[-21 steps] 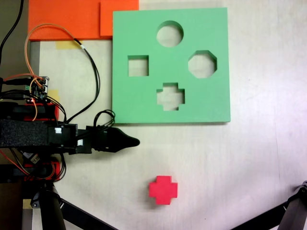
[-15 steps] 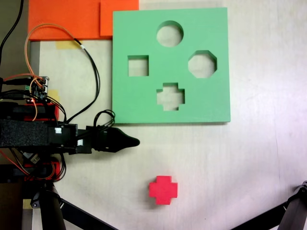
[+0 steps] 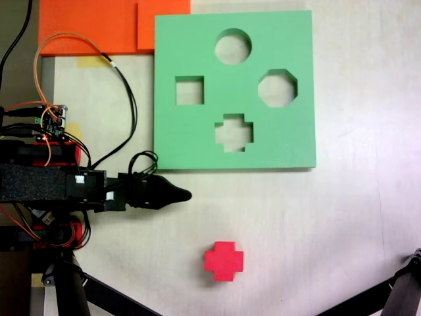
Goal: Put the cross columnar block into the corresponding hole
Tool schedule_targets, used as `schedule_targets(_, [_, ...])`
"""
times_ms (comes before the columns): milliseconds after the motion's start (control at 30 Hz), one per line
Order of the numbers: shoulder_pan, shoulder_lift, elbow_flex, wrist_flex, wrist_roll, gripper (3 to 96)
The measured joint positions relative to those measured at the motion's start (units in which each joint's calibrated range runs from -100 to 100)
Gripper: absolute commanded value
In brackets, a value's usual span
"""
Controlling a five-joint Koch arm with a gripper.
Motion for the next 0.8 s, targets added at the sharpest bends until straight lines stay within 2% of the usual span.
schedule_targets(200, [-1.4,-0.1,0.0,0.0,3.3,50.6])
schedule_targets(333, [-3.4,0.0,-0.3,3.2,21.7,49.9])
schedule_targets(433, [-4.5,0.0,3.9,-1.2,27.2,49.9])
schedule_targets(600, [-4.4,0.1,43.6,-46.7,35.2,49.0])
schedule_targets(800, [-4.2,12.4,75.1,-78.4,37.5,48.1])
